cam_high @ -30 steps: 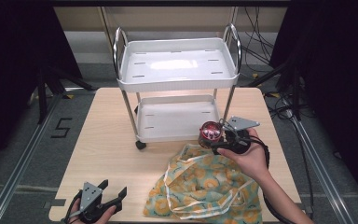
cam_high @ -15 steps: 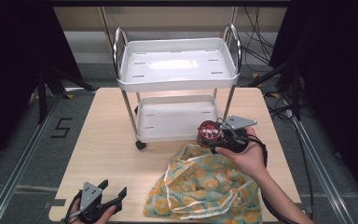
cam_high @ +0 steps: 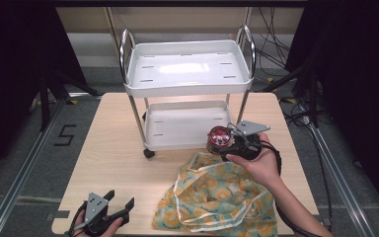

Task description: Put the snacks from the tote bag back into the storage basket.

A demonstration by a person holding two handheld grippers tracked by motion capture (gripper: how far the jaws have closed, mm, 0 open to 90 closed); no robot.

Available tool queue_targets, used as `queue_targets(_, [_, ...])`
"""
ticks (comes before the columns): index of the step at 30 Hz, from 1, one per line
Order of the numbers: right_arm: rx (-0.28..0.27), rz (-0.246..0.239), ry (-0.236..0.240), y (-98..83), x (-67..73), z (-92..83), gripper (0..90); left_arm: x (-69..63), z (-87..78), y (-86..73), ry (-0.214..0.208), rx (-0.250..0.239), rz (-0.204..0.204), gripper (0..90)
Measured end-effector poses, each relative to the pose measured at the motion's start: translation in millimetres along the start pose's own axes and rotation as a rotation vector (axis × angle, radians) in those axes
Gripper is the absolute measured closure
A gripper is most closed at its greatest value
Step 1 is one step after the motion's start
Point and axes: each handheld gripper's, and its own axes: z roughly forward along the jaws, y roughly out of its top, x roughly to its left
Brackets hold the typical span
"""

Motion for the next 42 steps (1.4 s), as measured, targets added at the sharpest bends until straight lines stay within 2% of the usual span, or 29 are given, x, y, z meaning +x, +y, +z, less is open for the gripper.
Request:
queue_targets(2, [-0.012,-0.006,-0.002,0.2,0.1,1.2,26.0,0.1,0.3,-0.1,-0.004,-0.002,-0.001,25.7])
queue_targets(3, [0.0,0.021,0.005,1.0,2.4,0.8,26.0,0.1,0.2,0.0,-0.004,-0.002,-0.001,25.8])
queue_targets(4, [0.0,0.021,0.005,1.0,2.4,0.8,26.0,0.1,0.2,0.0,-0.004,-0.002,-0.001,25.7])
queue_targets(5, [0.001,-0.004,0.007,2.4,0.2,0.9,26.0,-0.1,-0.1,0.0,0.002,-0.001,-0.002,25.7])
queue_targets(6, [0.002,-0.008,0.006,3.0,0.1,1.0,26.0,-0.1,-0.1,0.1,0.003,-0.002,-0.003,25.7])
queue_targets(8, [0.001,0.017,0.004,3.4,2.8,1.3,26.0,-0.2,-0.2,0.2,0.004,-0.002,-0.002,25.7])
queue_targets(9, [-0.004,-0.007,0.002,4.0,0.6,1.6,26.0,-0.7,0.1,0.1,0.003,-0.007,-0.007,25.7])
queue_targets(13, [-0.002,-0.005,0.004,4.5,1.1,2.3,26.0,0.3,-0.8,0.3,0.004,0.002,0.006,25.7])
queue_targets(16, [-0.001,0.017,0.006,4.3,3.9,4.2,26.0,-0.9,0.3,0.1,0.004,-0.01,-0.008,25.7])
queue_targets(19, [0.0,-0.008,0.02,5.4,1.7,4.9,26.0,-0.3,0.1,0.1,0.004,-0.008,-0.006,25.7])
queue_targets(20, [-0.013,0.0,0.007,5.3,2.3,5.8,26.0,-0.3,-0.1,0.2,0.005,-0.006,-0.005,25.7])
queue_targets(24, [-0.001,-0.015,0.021,7.3,2.0,6.2,26.0,-0.1,-0.3,0.2,0.003,-0.007,-0.002,25.7])
queue_targets(25, [-0.016,-0.021,0.009,7.5,2.4,7.3,26.0,-0.1,-0.3,0.2,0.003,-0.007,-0.002,25.7])
queue_targets(26, [0.001,0.008,0.012,8.0,4.3,6.1,26.0,0.0,-0.2,0.3,0.0,-0.007,-0.003,25.7])
queue_targets(27, [-0.004,-0.017,0.015,8.8,2.9,6.9,26.0,0.0,-0.3,0.2,0.001,-0.008,-0.003,25.7])
queue_targets(28, [-0.004,-0.017,0.015,8.8,2.9,6.9,26.0,0.0,-0.3,0.2,0.001,-0.008,-0.003,25.7])
queue_targets(31, [0.003,0.001,0.023,9.5,5.4,8.3,26.0,-0.1,-0.1,0.0,0.004,-0.009,-0.009,25.7])
queue_targets(35, [-0.002,-0.008,0.016,10.0,5.1,10.0,26.0,-0.1,-0.3,0.2,0.005,-0.01,-0.008,25.7])
queue_targets(36, [0.005,0.01,0.016,10.1,6.5,9.6,26.0,0.0,-0.2,0.2,0.004,-0.01,-0.007,25.7])
queue_targets(37, [-0.001,-0.013,0.013,10.5,4.5,10.2,26.0,-0.1,0.0,0.2,0.002,-0.01,-0.007,25.7])
queue_targets(42, [0.002,-0.02,0.027,12.7,5.0,11.6,26.0,0.1,-0.3,0.3,0.001,-0.007,-0.004,25.8])
